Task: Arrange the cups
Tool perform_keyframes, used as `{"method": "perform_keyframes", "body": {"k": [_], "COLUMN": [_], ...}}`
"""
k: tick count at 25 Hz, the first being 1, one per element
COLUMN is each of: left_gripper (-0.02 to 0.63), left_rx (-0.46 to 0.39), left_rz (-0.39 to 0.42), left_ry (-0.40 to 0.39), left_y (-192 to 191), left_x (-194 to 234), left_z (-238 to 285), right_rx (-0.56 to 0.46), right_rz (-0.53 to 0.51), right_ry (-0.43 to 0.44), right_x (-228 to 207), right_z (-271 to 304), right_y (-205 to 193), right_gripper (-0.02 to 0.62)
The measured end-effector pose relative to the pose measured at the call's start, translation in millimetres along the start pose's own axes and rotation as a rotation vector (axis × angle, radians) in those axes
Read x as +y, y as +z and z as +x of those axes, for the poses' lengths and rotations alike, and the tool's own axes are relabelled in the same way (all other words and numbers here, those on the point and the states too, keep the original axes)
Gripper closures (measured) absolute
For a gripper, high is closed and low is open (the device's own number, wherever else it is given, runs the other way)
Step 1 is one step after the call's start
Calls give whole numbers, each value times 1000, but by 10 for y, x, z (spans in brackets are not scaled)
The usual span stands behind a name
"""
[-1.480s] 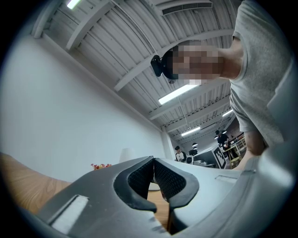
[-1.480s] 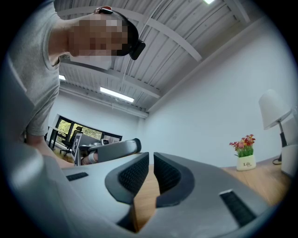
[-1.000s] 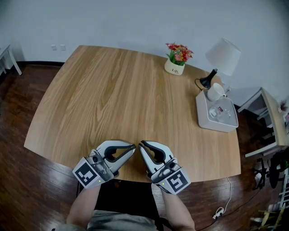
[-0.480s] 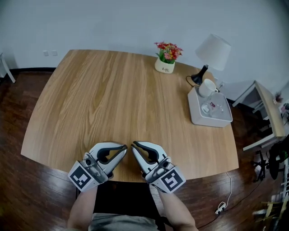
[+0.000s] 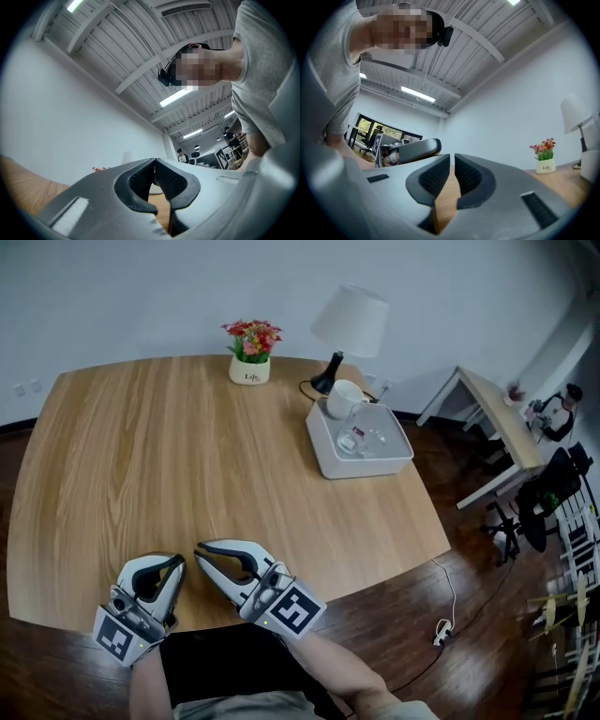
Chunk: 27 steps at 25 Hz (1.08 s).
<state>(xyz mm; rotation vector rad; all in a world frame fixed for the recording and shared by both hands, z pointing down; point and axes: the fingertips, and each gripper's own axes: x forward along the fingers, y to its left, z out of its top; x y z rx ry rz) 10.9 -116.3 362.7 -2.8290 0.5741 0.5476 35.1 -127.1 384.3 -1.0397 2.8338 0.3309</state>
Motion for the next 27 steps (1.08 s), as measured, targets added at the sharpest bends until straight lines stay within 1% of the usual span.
{"method": "perform_keyframes", "body": {"k": [6, 13, 27], "left_gripper": [592, 591, 592], "left_rx": [-13, -15, -8], "left_rz": [15, 6, -4], "left_ry": [-14, -13, -12], "left_y": [-36, -27, -29], "left_x": [-35, -40, -23], "left_z": [52, 76, 76], "right_rx": [13, 29, 20], "right_rz": [29, 20, 12], "right_ry": [-16, -13, -8], "right_x": [-38, -26, -20], "right_z": [-73, -85, -56], "right_y": [-41, -56, -35], "right_gripper": [566, 566, 566]}}
